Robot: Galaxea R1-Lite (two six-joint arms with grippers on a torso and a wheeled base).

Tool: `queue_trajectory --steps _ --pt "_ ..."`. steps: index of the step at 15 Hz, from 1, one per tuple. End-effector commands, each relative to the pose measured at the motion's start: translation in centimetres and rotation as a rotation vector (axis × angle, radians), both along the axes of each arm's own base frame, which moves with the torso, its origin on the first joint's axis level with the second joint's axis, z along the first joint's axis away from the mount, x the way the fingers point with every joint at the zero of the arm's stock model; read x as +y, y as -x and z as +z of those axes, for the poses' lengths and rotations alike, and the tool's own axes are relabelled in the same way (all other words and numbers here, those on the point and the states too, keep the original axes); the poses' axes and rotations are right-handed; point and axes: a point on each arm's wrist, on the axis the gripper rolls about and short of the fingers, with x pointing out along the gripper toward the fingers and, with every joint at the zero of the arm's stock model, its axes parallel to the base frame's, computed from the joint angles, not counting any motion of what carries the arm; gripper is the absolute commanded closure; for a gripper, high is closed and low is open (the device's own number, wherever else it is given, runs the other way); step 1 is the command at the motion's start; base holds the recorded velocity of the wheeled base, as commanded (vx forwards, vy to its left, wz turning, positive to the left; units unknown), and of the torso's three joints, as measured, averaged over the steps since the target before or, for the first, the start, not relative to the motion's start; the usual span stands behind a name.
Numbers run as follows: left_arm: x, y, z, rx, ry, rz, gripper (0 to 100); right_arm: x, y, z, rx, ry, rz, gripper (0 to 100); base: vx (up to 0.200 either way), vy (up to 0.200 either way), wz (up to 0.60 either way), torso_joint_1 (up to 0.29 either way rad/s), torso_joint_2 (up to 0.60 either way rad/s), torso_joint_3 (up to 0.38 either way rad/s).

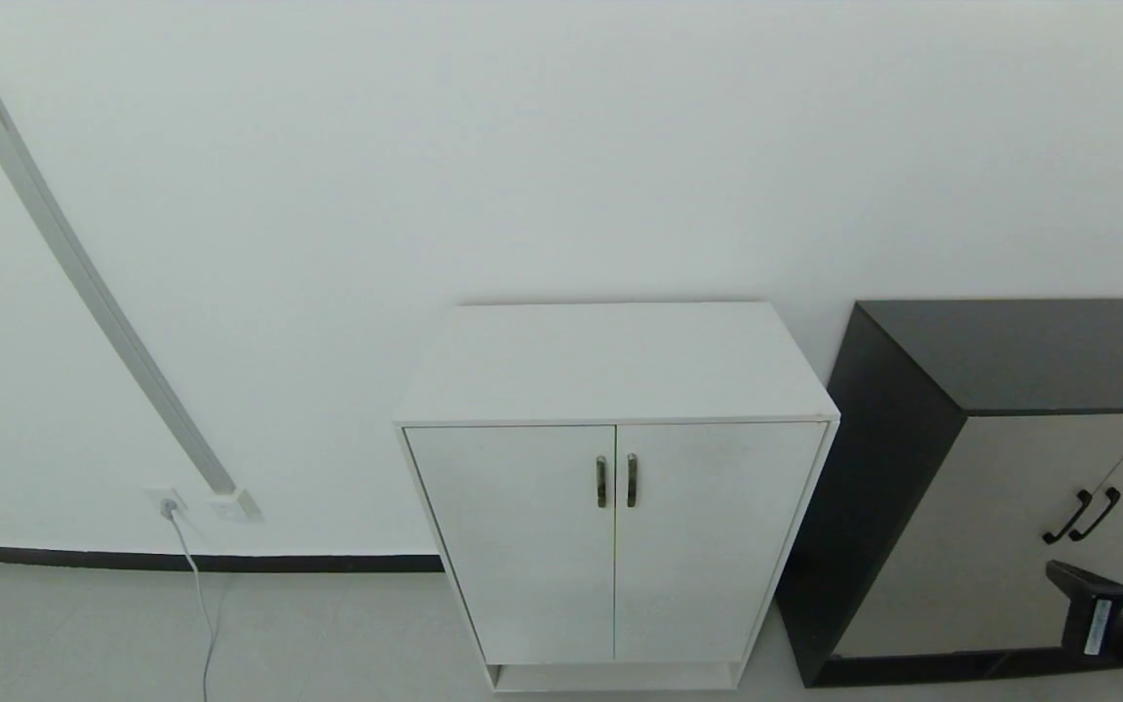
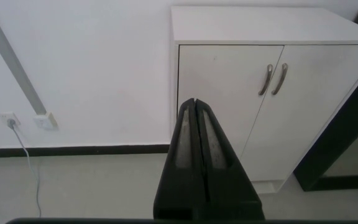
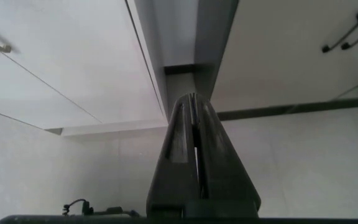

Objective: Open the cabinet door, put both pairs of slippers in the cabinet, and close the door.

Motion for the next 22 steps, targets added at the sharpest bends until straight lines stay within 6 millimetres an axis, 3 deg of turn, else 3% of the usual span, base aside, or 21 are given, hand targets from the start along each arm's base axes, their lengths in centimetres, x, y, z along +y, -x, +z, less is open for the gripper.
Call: queue_trajectory --steps 1,5,10,17,22 --pt "0.0 0.0 0.0 0.001 0.000 0.002 100 -0.2 2.8 1.8 -0.082 -0.002 -0.001 100 0.000 0.000 0.00 0.000 0.00 0.000" --pt "0.0 0.0 0.0 0.003 0.000 0.000 100 -0.3 8.0 1.6 -0.037 -0.015 0.059 100 0.000 0.000 0.00 0.000 0.00 0.000" --pt "0.0 0.0 0.0 0.001 0.000 0.000 100 -0.2 12.2 -0.2 0.025 -0.002 0.147 100 0.000 0.000 0.00 0.000 0.00 0.000" --pt "0.0 0.0 0.0 0.001 0.000 0.000 100 -0.2 14.5 -1.5 0.042 -0.008 0.213 100 0.000 0.000 0.00 0.000 0.00 0.000" --pt "0.0 0.0 0.0 0.001 0.000 0.000 100 -0.5 16.0 -1.3 -0.143 0.040 0.145 100 0.000 0.000 0.00 0.000 0.00 0.000"
